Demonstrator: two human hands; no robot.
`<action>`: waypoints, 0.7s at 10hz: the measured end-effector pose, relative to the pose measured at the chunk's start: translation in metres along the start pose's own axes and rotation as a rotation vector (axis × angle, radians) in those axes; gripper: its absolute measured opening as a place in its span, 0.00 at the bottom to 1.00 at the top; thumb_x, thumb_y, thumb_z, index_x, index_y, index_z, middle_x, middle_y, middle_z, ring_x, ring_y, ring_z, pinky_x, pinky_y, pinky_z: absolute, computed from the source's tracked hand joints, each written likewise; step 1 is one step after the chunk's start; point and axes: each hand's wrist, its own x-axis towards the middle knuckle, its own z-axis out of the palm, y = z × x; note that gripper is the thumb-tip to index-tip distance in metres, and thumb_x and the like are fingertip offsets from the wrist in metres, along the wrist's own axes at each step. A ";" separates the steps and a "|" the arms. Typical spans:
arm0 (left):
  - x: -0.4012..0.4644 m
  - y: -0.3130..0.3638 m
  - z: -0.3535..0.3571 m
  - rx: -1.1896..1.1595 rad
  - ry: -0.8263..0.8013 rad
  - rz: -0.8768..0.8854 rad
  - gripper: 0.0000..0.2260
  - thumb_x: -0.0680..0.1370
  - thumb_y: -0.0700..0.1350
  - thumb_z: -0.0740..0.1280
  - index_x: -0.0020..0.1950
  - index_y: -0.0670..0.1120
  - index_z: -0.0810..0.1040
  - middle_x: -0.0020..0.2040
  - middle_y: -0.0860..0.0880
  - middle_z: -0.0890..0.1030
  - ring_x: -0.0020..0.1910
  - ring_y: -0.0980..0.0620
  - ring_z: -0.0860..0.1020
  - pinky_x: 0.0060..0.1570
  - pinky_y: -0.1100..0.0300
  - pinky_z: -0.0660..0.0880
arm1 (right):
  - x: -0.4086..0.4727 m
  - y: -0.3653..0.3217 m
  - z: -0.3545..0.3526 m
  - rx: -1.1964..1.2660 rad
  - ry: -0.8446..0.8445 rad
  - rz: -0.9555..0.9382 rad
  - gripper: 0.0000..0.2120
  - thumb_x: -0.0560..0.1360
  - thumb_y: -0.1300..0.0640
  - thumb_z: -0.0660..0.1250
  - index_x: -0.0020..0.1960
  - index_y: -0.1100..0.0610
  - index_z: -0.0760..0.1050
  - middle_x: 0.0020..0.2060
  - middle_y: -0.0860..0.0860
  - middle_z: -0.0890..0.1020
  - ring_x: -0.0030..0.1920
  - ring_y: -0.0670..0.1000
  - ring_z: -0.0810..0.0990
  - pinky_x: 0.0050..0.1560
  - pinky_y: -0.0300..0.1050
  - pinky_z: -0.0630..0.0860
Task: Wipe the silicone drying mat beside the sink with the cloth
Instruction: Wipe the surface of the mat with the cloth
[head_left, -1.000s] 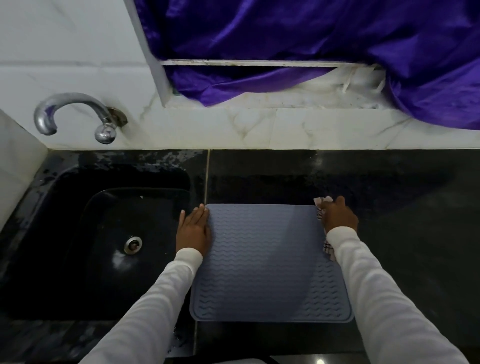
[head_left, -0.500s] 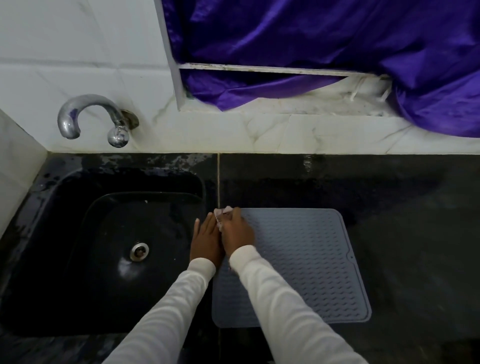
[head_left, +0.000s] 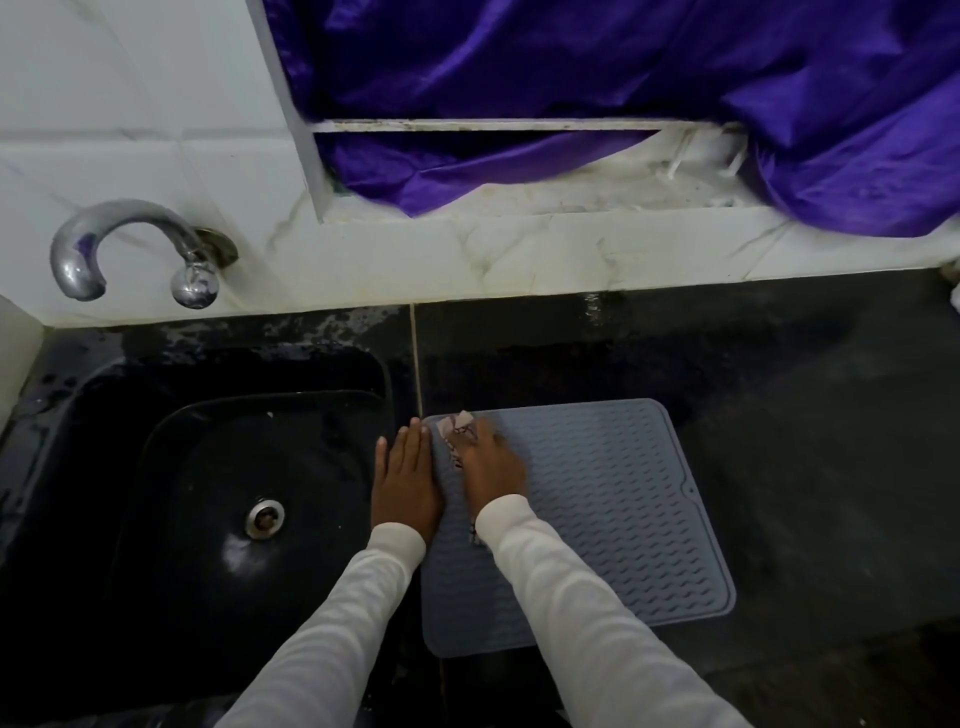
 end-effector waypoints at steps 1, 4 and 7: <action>0.000 0.000 0.001 -0.013 0.009 -0.006 0.32 0.79 0.53 0.57 0.78 0.42 0.49 0.78 0.44 0.49 0.77 0.46 0.51 0.74 0.45 0.40 | -0.001 0.026 -0.003 0.032 -0.004 0.044 0.27 0.80 0.54 0.61 0.76 0.48 0.56 0.71 0.56 0.60 0.63 0.60 0.70 0.58 0.57 0.75; -0.003 0.003 -0.001 -0.052 0.041 -0.017 0.28 0.80 0.46 0.55 0.78 0.43 0.48 0.78 0.45 0.51 0.77 0.47 0.51 0.75 0.45 0.43 | -0.010 0.144 -0.021 0.074 0.062 0.211 0.25 0.81 0.52 0.56 0.76 0.45 0.55 0.72 0.57 0.60 0.64 0.61 0.69 0.60 0.59 0.72; -0.004 0.005 -0.004 -0.028 0.025 -0.036 0.28 0.80 0.47 0.53 0.78 0.44 0.46 0.79 0.46 0.49 0.77 0.48 0.48 0.74 0.47 0.41 | -0.024 0.238 -0.060 -0.131 0.180 0.235 0.28 0.74 0.37 0.45 0.65 0.51 0.67 0.60 0.59 0.72 0.59 0.63 0.74 0.58 0.59 0.70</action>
